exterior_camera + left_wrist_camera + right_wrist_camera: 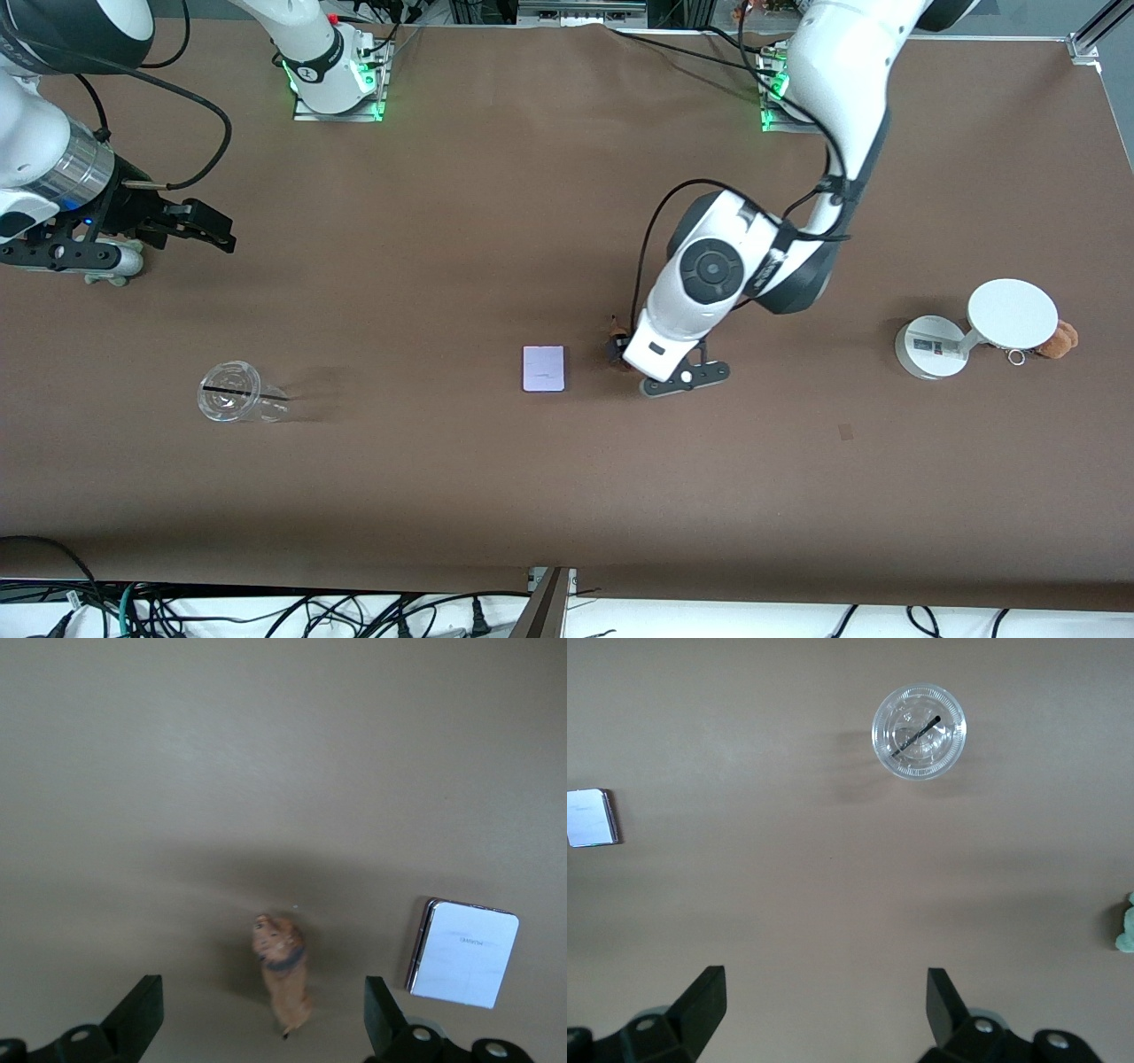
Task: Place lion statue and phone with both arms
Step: 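Lower the left gripper over the lion statue and close on it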
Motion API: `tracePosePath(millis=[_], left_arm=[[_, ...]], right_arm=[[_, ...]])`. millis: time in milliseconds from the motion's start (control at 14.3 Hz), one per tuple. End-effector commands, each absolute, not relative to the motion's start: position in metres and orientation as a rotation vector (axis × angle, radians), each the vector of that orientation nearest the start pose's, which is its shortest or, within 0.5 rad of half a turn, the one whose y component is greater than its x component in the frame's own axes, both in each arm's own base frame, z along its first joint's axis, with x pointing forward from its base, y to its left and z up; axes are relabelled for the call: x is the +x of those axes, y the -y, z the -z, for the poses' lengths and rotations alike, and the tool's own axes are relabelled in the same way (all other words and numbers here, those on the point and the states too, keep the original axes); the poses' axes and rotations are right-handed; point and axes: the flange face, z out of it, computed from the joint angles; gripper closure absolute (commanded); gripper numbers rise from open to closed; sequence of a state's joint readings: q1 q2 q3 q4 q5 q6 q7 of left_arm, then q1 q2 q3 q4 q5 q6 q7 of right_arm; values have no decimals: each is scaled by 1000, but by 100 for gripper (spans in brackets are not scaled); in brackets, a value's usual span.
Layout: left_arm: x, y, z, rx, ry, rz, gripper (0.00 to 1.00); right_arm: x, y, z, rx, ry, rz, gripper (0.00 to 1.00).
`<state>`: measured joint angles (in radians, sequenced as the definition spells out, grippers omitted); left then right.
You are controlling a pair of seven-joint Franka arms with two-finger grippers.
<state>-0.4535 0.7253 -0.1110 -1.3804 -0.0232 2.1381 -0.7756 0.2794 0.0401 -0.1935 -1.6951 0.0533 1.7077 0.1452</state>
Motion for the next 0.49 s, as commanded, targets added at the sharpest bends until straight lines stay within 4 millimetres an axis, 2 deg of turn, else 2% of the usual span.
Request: tracePosePath(millis=[0,140,419], left_arm=[[630,397,-272,-3198,380,0,0],[617,414,-258,-3161,392,6,0],[608,422,-235,-3116,392,6,0]], right_arm=[[567,-56,-557,-3111,-80,-47,0],[566,-56,-556,-3112,-80,-50,0],[567,-56,-555,-3112,-78,-54,0]])
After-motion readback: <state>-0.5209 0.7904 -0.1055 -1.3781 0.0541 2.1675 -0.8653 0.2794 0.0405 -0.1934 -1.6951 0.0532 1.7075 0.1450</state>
